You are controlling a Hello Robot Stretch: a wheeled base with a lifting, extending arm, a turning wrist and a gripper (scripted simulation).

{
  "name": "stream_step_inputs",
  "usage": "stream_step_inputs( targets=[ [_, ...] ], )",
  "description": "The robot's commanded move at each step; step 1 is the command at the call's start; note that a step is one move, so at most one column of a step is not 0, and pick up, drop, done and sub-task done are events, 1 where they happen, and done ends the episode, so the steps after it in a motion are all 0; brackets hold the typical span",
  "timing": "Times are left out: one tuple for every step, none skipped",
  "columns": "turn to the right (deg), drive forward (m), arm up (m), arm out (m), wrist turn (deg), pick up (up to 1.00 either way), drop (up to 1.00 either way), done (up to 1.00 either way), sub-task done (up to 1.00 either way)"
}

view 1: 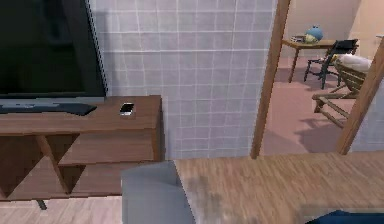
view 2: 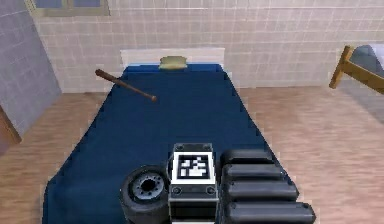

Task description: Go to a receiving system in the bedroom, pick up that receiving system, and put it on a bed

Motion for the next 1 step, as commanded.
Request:
stream_step_inputs(
  targets=[
    [0.0,0.5,0.0,0.0,0.0,0.0,0.0,0.0,0.0]
  ],
)
